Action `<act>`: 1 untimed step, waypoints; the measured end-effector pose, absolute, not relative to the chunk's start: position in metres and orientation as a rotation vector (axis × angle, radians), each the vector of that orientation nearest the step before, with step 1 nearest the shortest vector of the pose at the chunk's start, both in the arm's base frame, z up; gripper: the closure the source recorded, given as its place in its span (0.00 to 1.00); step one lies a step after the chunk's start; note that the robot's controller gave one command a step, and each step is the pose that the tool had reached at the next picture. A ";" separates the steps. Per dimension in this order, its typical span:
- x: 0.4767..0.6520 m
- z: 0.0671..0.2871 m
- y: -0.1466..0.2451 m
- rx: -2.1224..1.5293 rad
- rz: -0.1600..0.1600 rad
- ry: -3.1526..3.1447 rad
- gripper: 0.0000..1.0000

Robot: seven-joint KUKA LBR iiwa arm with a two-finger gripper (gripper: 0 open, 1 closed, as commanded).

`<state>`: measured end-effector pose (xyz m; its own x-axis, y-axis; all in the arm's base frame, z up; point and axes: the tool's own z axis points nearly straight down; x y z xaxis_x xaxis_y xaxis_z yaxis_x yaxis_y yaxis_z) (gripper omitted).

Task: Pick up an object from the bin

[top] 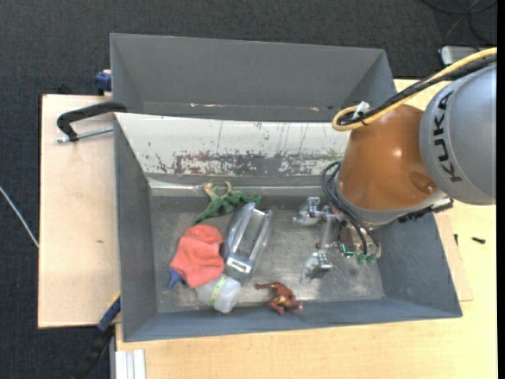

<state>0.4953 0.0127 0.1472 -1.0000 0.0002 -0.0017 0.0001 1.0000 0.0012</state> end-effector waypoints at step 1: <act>0.510 0.083 0.049 -0.129 -0.008 3.134 1.00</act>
Offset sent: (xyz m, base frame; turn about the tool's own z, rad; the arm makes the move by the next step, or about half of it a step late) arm 0.0000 0.0000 0.0000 0.0000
